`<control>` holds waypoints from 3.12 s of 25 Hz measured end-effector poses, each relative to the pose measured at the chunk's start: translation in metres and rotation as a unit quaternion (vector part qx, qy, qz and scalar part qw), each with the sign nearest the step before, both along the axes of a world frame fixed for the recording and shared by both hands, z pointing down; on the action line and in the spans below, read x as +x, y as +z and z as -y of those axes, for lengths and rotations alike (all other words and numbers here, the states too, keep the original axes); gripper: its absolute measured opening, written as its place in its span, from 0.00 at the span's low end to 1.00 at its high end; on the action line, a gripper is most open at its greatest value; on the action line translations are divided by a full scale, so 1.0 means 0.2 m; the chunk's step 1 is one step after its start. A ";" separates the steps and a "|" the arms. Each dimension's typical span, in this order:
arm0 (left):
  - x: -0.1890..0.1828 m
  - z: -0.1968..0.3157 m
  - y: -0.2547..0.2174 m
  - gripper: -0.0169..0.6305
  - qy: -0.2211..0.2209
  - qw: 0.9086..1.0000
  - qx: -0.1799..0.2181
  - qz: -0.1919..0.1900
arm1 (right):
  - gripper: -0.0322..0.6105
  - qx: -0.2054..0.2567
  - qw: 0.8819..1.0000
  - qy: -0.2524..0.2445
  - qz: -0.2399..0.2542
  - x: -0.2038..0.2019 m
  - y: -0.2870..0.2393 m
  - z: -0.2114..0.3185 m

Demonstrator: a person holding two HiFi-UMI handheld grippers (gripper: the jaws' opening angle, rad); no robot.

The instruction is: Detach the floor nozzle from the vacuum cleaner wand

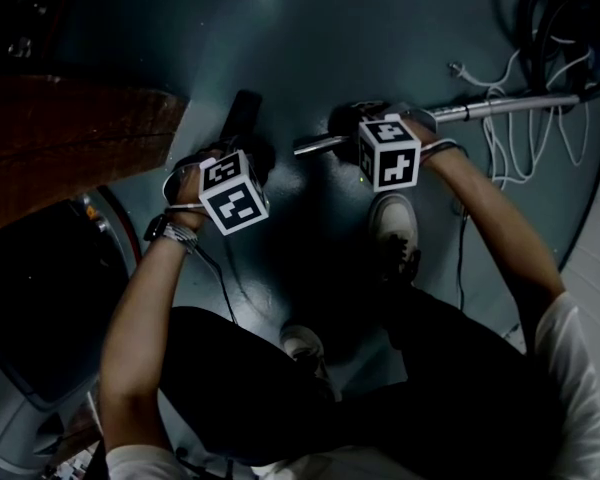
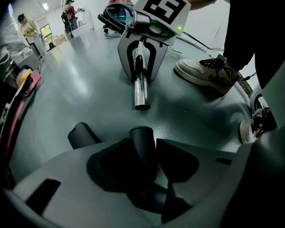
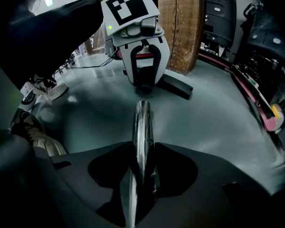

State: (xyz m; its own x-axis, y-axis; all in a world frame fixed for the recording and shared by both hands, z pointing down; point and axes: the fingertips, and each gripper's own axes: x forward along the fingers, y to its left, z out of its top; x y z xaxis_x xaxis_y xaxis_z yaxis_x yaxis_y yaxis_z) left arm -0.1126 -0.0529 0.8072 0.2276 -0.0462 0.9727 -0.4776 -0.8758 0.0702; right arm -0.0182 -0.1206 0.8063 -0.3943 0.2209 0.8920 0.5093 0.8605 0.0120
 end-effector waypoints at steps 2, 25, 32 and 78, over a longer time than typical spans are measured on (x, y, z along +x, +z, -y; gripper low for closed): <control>-0.01 0.02 0.00 0.30 -0.009 1.000 0.001 0.002 | 0.31 -0.001 1.000 0.002 0.000 0.00 0.00 0.00; -0.03 0.02 -0.04 0.36 -0.063 0.997 -0.011 -0.032 | 0.32 0.006 1.000 0.011 0.003 0.03 0.02 0.02; -0.07 0.03 -0.11 0.36 -0.076 0.995 -0.012 -0.062 | 0.32 0.002 1.000 0.023 0.013 0.05 -0.02 0.03; -0.17 0.62 -1.57 0.03 -0.233 0.798 0.485 -0.271 | 0.10 0.014 0.873 0.257 0.414 -0.32 -1.45 0.43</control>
State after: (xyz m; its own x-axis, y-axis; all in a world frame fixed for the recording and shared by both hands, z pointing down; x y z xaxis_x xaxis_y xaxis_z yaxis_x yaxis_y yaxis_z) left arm -0.1466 -0.1777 0.4933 0.3417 -0.9200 0.1922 -0.8968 -0.3803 -0.2259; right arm -0.0812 -0.2070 0.5169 -0.9473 -0.1920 0.2566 -0.1366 0.9662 0.2185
